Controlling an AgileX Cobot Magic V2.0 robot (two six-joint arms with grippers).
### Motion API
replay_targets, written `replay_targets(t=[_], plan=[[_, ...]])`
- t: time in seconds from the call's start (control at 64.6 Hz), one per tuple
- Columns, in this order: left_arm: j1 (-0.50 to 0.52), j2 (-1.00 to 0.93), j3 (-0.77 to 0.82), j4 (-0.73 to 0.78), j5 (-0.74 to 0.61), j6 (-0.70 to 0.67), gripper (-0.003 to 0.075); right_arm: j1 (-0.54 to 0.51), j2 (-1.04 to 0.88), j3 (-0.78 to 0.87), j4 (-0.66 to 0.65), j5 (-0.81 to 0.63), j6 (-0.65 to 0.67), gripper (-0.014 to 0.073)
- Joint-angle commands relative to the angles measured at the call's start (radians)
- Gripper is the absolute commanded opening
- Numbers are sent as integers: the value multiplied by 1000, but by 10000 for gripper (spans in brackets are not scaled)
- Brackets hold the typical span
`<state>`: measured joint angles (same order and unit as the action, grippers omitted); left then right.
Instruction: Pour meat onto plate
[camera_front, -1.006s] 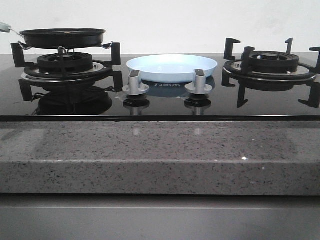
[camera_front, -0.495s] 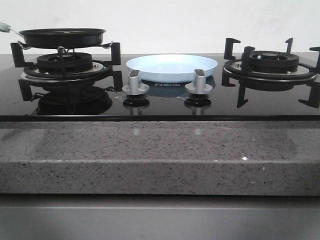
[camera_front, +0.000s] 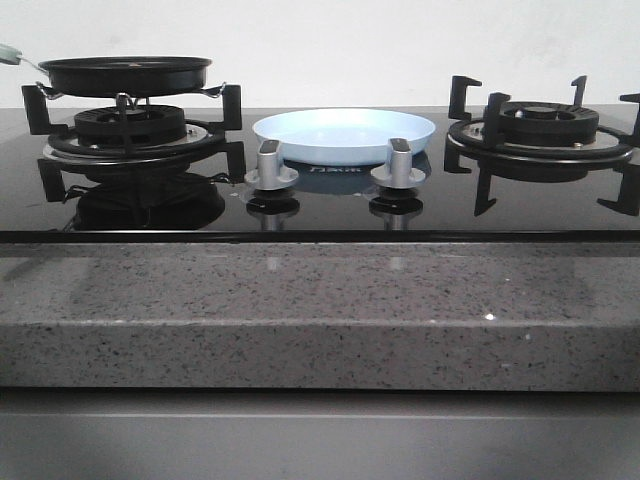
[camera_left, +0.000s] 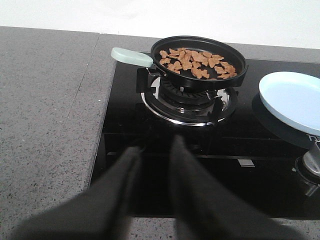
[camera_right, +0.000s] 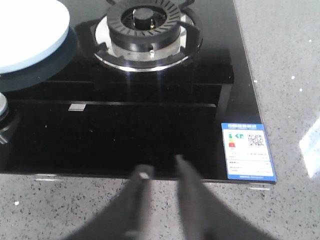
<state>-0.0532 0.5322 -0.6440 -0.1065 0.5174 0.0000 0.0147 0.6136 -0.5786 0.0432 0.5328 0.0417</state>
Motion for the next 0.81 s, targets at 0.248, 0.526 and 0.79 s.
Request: replay_targets(t=[0.248,0.526,0.79], plan=[[-8,10,-32,-1,-71,0,449,13,67,-138,93,65,-73,395],[-8,10,-32,-1,-71,0,384,138,311,-358,219,157,-200,367],[-8,10,-32,-3,-71,0,333,204,602,-585,219,191,-200,367]])
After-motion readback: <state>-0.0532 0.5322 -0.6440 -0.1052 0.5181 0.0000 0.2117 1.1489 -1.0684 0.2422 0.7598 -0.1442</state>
